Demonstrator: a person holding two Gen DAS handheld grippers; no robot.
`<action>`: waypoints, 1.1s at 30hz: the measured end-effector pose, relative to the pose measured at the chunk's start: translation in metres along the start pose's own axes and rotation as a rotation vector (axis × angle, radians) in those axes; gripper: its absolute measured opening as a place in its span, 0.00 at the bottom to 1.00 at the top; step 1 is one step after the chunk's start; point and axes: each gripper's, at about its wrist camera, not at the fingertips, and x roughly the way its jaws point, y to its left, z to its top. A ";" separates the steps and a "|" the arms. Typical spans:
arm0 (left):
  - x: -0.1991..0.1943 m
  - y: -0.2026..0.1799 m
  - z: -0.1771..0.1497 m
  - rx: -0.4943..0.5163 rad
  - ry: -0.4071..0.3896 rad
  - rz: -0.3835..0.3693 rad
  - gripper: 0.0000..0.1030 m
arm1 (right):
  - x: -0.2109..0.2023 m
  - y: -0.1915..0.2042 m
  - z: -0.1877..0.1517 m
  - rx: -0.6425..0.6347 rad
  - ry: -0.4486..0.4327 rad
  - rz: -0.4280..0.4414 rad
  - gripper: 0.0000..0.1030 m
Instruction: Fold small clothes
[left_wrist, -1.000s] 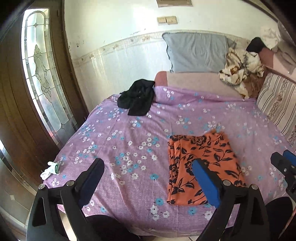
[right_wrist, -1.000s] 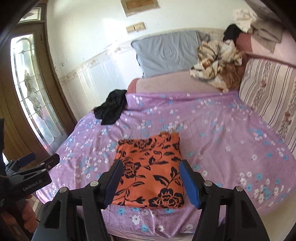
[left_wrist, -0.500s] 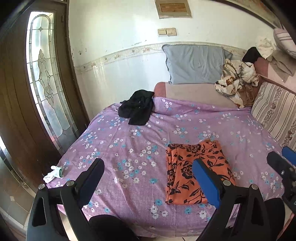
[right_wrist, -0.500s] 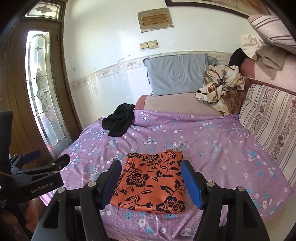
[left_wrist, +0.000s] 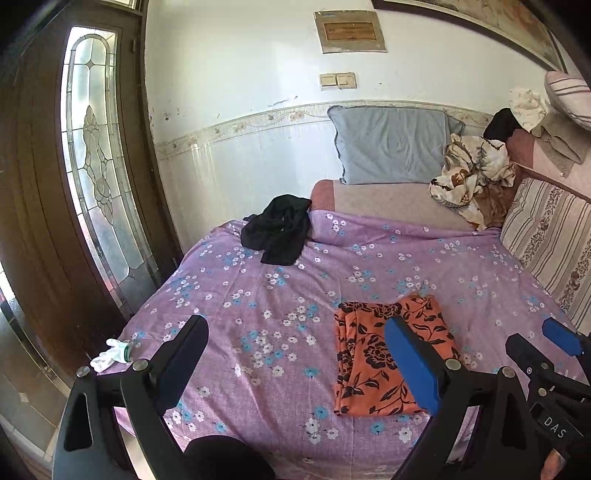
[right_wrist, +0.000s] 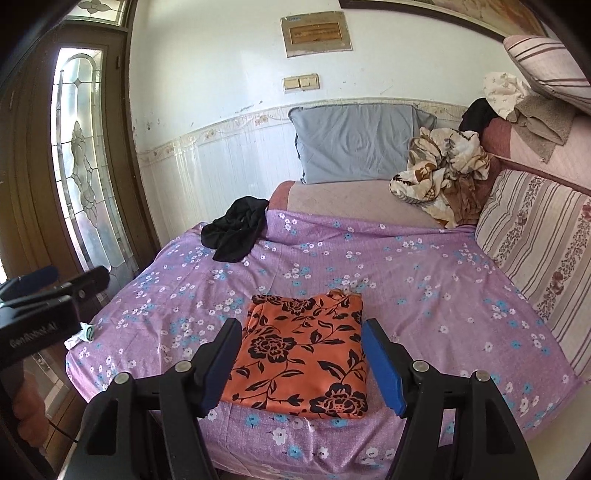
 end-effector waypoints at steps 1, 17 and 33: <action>0.001 0.001 0.000 0.000 0.000 0.000 0.93 | 0.001 0.000 0.000 0.001 0.000 -0.001 0.69; 0.008 0.015 0.001 -0.016 -0.016 0.024 0.93 | 0.000 0.014 0.008 -0.039 -0.029 -0.033 0.69; 0.020 0.028 0.013 -0.032 -0.027 -0.001 0.93 | 0.006 0.033 0.025 -0.091 -0.031 -0.065 0.69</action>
